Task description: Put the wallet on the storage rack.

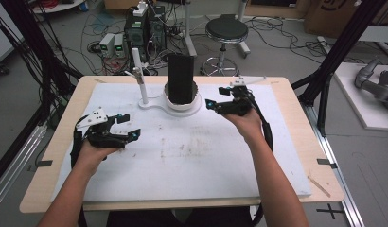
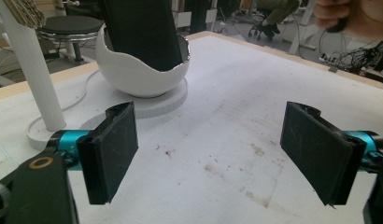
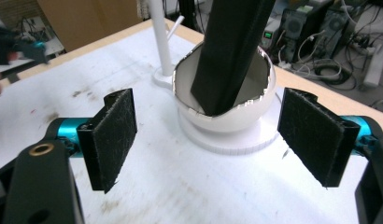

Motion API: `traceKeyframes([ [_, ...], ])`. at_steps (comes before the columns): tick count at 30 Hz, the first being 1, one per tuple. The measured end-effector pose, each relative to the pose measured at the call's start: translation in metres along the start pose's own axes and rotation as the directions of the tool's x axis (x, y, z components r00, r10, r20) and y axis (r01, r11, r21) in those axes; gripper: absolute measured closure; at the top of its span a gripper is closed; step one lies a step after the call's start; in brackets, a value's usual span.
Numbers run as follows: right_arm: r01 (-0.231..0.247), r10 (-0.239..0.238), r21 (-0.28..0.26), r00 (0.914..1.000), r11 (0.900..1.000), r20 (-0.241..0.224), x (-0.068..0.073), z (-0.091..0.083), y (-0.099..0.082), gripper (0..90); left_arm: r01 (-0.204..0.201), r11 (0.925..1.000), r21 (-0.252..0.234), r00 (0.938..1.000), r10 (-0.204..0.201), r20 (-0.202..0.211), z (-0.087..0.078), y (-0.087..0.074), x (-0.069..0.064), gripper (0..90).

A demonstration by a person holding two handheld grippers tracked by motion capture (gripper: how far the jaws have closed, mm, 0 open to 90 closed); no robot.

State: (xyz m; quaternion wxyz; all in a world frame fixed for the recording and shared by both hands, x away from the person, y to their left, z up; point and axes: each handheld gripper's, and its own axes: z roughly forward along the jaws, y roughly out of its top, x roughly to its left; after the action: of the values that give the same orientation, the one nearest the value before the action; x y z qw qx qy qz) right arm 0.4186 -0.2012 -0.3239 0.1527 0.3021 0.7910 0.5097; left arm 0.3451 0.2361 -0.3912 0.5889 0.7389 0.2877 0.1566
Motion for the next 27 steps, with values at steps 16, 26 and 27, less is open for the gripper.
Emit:
traceKeyframes([
  [16,-0.06,0.063,-0.103,0.9975,0.9929,0.031,0.011,-0.067,-0.081,20.0,0.004,0.9998,-0.017,0.9995,-0.004,0.031,0.003,-0.004,-0.001,17.8],
  [26,-0.098,0.1,-0.038,0.9923,0.9945,0.073,-0.001,-0.068,-0.107,20.0,0.017,0.9998,-0.007,0.9996,-0.016,0.024,0.001,-0.012,-0.003,17.7],
  [27,-0.1,0.102,-0.033,0.9918,0.9945,0.077,-0.002,-0.068,-0.108,20.0,0.018,0.9998,-0.008,0.9994,-0.018,0.028,0.001,-0.012,-0.004,17.8],
])
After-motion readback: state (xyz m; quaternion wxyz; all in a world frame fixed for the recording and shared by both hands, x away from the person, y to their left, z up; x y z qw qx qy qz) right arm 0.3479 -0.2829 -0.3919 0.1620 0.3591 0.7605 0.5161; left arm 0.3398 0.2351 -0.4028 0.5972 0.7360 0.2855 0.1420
